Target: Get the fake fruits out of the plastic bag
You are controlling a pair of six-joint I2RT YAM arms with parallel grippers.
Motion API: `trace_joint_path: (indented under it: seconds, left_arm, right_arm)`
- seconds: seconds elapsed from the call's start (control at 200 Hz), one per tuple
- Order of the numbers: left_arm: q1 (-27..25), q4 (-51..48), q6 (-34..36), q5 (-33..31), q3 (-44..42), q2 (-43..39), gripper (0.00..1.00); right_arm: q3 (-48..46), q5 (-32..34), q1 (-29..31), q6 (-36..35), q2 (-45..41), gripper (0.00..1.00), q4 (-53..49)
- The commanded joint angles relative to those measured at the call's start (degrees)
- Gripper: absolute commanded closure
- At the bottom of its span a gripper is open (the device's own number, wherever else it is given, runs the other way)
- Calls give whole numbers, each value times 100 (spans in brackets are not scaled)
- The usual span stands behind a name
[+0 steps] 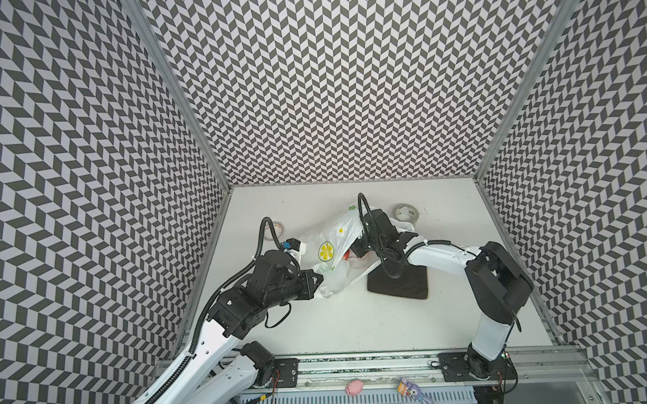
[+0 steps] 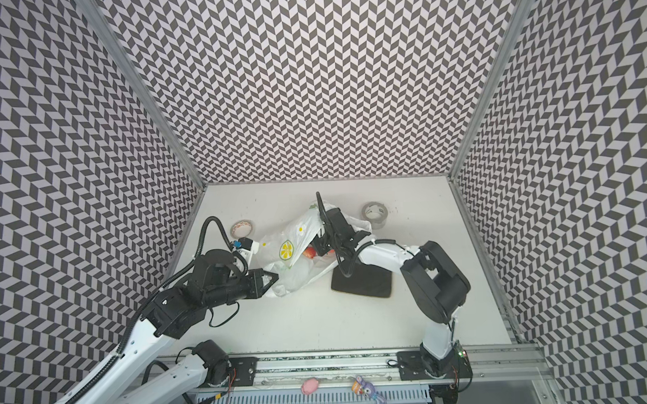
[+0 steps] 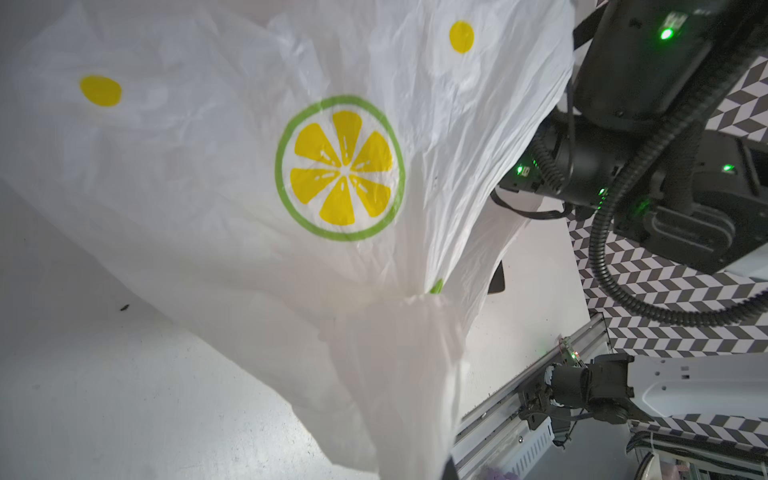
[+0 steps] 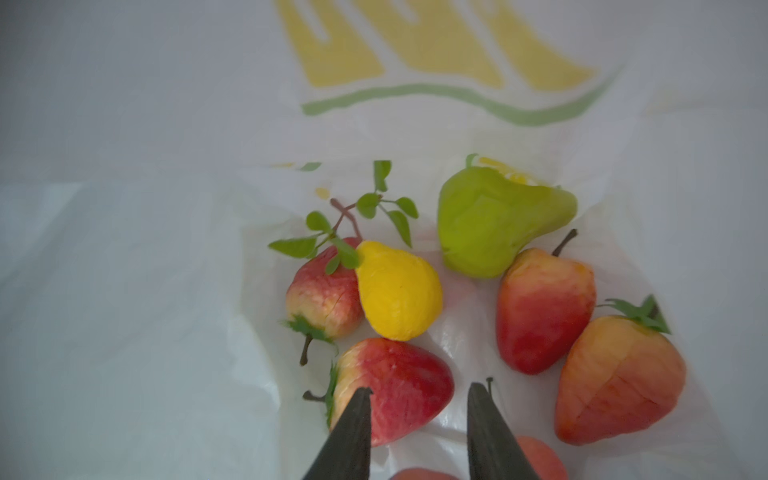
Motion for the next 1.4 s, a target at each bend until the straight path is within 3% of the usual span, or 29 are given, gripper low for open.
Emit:
trace_joint_path:
  seconds: [0.0, 0.085, 0.29, 0.496, 0.781, 0.951, 0.981, 1.086, 1.136, 1.247, 1.397]
  left_arm:
    - [-32, 285, 114, -282, 306, 97, 100]
    - [-32, 426, 156, -328, 411, 215, 100]
    - [-32, 553, 120, -331, 587, 413, 100]
    - [-32, 642, 89, -360, 684, 388, 100]
    - [-32, 970, -41, -704, 1019, 431, 100]
    - [-32, 589, -81, -1054, 1082, 504, 100]
    - [-32, 457, -72, -1093, 1075, 490, 92]
    - [-32, -90, -44, -1158, 1098, 398, 36]
    - [-32, -380, -7, -1252, 1209, 297, 21]
    - [-32, -951, 295, -1523, 1707, 132, 5]
    - [-27, -1709, 945, -2052, 2798, 520, 2]
  right_arm:
    - [-118, -689, 4, -544, -240, 79, 148]
    - [-187, -875, 10, -604, -207, 79, 129]
    - [-127, -454, 104, -114, 226, 78, 100]
    - [-160, -275, 352, -418, 420, 78, 72]
    - [-467, 234, 433, -927, -14, 78, -205]
    - [-685, 285, 434, -1280, -516, 78, -208]
    - [-703, 239, 439, -1343, -602, 78, -213]
    - [-714, 107, 431, -1480, -737, 78, -253]
    - [-691, 60, 431, -1466, -714, 78, -291]
    - [-630, 59, 430, -1383, -611, 78, -347]
    - [-555, 18, 431, -1358, -605, 78, -446]
